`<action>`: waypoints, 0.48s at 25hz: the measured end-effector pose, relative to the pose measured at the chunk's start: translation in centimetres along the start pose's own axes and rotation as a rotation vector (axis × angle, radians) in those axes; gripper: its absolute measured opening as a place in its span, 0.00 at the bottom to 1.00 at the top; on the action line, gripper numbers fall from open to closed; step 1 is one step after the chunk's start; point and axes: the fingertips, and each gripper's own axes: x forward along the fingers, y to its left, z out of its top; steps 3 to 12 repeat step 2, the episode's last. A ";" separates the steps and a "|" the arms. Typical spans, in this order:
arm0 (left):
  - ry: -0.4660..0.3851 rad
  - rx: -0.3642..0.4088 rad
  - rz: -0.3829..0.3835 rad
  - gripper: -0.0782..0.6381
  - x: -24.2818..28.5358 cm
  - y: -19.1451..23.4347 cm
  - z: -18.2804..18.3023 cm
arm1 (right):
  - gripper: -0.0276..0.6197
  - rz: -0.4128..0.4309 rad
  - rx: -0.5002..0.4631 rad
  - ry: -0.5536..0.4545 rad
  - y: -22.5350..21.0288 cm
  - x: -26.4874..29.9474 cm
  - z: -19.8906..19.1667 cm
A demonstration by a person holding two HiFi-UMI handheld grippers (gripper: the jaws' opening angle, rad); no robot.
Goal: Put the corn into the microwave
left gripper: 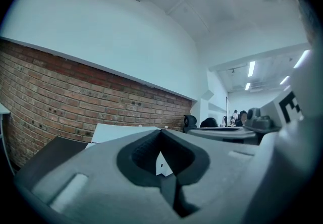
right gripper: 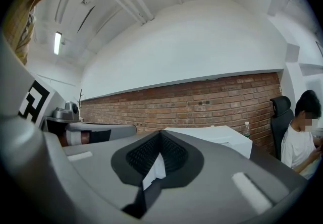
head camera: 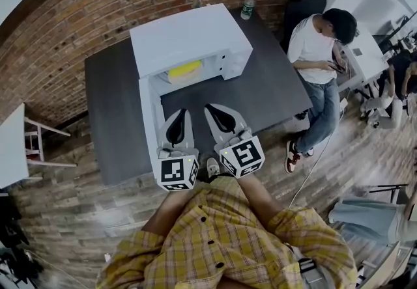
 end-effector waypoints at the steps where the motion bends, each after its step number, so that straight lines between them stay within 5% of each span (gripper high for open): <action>1: -0.003 0.003 0.000 0.10 -0.2 0.0 0.1 | 0.04 0.002 -0.002 -0.003 0.2 -0.1 0.1; 12: -0.005 0.006 0.000 0.10 -0.4 -0.1 0.2 | 0.04 0.004 -0.003 -0.006 0.5 -0.3 0.2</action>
